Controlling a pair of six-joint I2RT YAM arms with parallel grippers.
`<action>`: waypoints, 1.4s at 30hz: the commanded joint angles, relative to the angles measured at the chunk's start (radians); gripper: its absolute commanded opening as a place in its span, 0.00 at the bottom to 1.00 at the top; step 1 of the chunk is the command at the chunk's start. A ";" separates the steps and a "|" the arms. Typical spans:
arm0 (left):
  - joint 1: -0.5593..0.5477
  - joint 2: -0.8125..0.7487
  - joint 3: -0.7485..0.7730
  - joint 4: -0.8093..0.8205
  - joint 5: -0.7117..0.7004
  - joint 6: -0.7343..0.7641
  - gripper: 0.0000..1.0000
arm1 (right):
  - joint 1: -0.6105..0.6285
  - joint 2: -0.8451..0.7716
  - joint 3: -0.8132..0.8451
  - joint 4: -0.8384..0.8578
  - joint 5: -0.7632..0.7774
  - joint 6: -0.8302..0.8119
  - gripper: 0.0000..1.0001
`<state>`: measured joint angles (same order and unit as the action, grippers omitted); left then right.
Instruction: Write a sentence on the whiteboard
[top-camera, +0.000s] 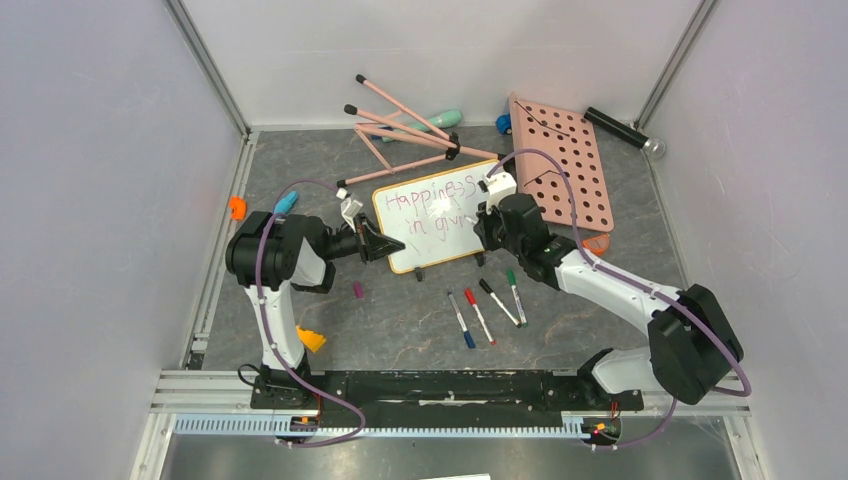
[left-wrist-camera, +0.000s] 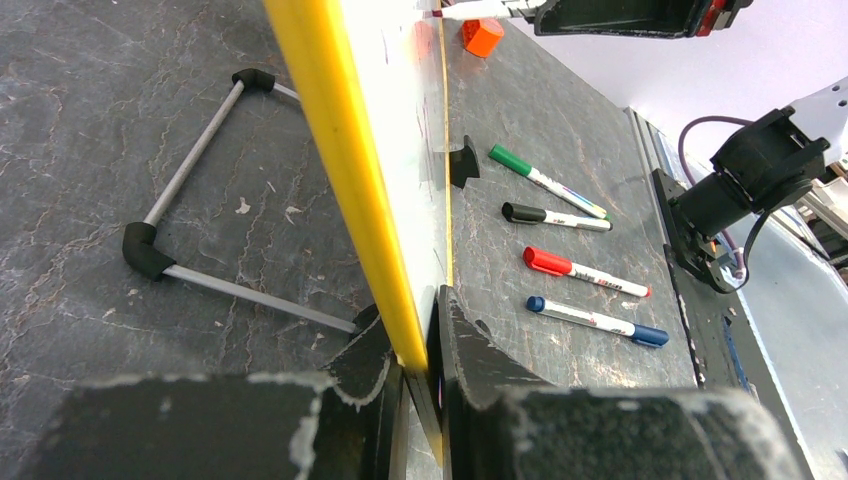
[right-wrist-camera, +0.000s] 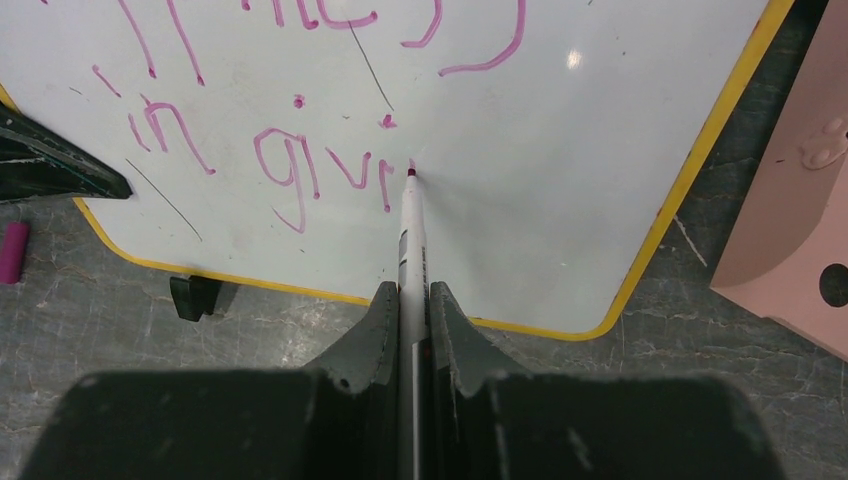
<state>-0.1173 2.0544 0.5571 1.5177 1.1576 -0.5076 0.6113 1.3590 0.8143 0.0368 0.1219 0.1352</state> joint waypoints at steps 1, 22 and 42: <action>0.014 0.045 -0.003 0.039 -0.064 0.190 0.03 | -0.004 -0.010 -0.040 0.034 0.010 0.013 0.00; 0.014 0.045 -0.002 0.039 -0.063 0.191 0.03 | -0.025 0.009 0.051 0.017 0.017 -0.003 0.00; 0.013 0.045 -0.002 0.039 -0.064 0.190 0.03 | -0.043 -0.009 -0.057 0.029 0.002 0.023 0.00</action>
<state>-0.1173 2.0544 0.5571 1.5158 1.1545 -0.5087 0.5823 1.3552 0.7879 0.0486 0.1093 0.1467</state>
